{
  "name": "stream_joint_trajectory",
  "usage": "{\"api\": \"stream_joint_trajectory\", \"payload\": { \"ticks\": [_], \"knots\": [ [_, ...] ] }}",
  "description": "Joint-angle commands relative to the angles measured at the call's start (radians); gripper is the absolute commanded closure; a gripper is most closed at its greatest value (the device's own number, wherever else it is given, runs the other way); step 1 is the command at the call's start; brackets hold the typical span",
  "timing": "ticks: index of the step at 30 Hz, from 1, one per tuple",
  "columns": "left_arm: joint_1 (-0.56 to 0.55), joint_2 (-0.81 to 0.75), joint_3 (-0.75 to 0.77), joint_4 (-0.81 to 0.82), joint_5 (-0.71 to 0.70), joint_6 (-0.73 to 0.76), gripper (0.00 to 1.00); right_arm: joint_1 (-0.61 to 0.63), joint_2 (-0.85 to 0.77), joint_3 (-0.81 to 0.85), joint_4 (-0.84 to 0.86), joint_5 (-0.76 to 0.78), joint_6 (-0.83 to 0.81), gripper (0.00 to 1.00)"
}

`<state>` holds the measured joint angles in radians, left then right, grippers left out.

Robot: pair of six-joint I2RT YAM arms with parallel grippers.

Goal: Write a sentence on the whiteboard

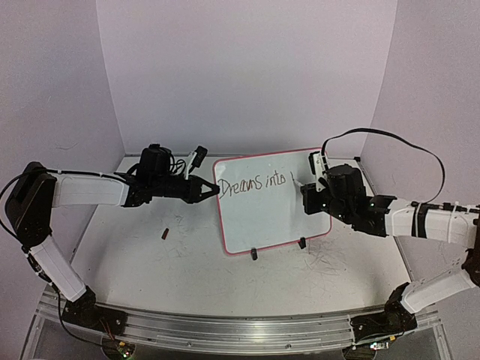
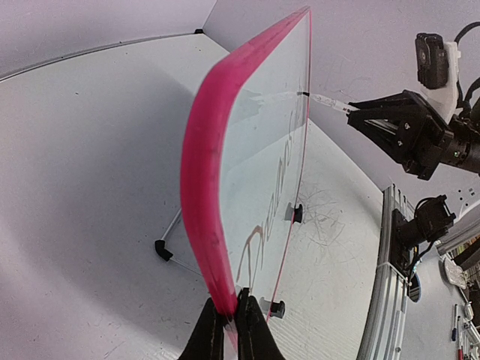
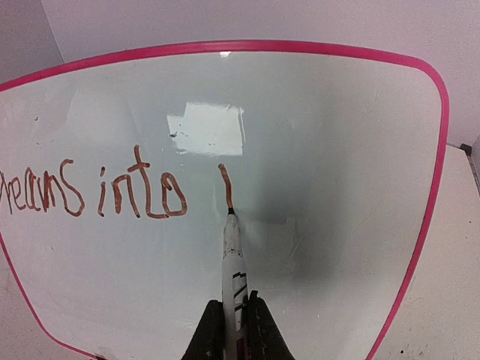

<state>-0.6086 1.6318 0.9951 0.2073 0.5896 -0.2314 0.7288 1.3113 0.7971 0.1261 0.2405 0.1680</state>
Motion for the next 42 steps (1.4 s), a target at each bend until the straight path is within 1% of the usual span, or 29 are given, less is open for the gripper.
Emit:
{"api": "stream_joint_trajectory", "payload": {
  "ticks": [1,10,23,42],
  "knots": [
    [-0.031,-0.001,0.028,-0.061,0.000,0.063,1.00,-0.003,-0.027,-0.013,-0.002,-0.012,0.022,1.00],
    [-0.033,0.001,0.028,-0.062,-0.003,0.064,1.00,-0.003,-0.013,-0.005,0.001,-0.007,0.024,1.00],
    [-0.033,0.000,0.029,-0.062,-0.007,0.066,1.00,-0.004,0.038,0.031,0.067,0.030,0.007,1.00],
    [-0.033,0.003,0.029,-0.062,-0.007,0.067,1.00,-0.006,0.051,0.053,0.096,0.109,0.009,1.00]
  ]
}}
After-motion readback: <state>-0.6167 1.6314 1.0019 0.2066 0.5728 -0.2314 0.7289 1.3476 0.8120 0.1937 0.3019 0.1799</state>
